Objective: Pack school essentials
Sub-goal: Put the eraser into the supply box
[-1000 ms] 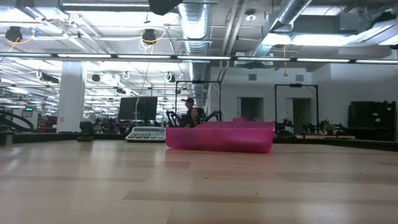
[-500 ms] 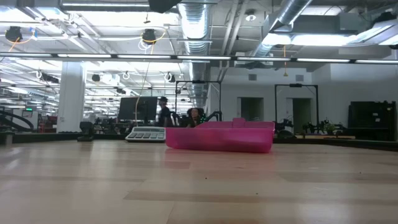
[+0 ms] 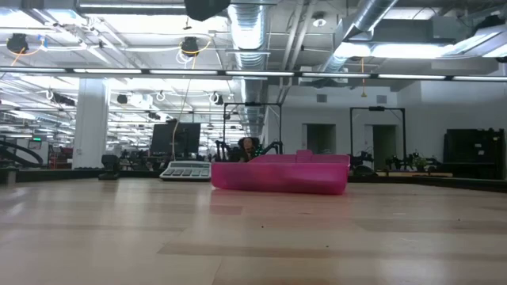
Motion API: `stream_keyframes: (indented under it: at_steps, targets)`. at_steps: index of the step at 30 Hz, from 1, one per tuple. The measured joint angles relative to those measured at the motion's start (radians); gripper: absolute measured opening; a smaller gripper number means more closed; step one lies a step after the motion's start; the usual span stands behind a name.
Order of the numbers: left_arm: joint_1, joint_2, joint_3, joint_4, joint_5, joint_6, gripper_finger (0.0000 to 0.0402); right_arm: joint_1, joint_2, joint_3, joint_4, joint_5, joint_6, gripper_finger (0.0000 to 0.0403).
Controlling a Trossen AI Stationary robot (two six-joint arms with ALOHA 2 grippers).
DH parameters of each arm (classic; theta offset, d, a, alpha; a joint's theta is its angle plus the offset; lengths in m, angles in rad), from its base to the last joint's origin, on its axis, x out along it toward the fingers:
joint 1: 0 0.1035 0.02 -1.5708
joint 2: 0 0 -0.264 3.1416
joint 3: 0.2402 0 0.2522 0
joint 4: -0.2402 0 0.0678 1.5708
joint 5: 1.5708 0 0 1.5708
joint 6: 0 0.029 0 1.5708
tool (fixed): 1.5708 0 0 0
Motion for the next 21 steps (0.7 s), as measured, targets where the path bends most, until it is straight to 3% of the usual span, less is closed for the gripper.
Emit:
stream_keyframes:
  at_steps: [7,13,21]
  targets:
    - [0.005,-0.008,0.0,-0.067,0.046,-0.02,0.0151,-0.001,-0.004,0.0,-0.062,-0.004,0.108,0.0003]
    - [0.005,-0.048,0.0,-0.208,-0.003,-0.019,0.0225,-0.002,-0.02,0.0,-0.232,0.0,0.236,0.0002]
    - [0.004,-0.07,0.001,-0.361,-0.078,-0.02,0.0256,-0.121,0.013,0.0,-0.624,0.105,0.533,0.0002]
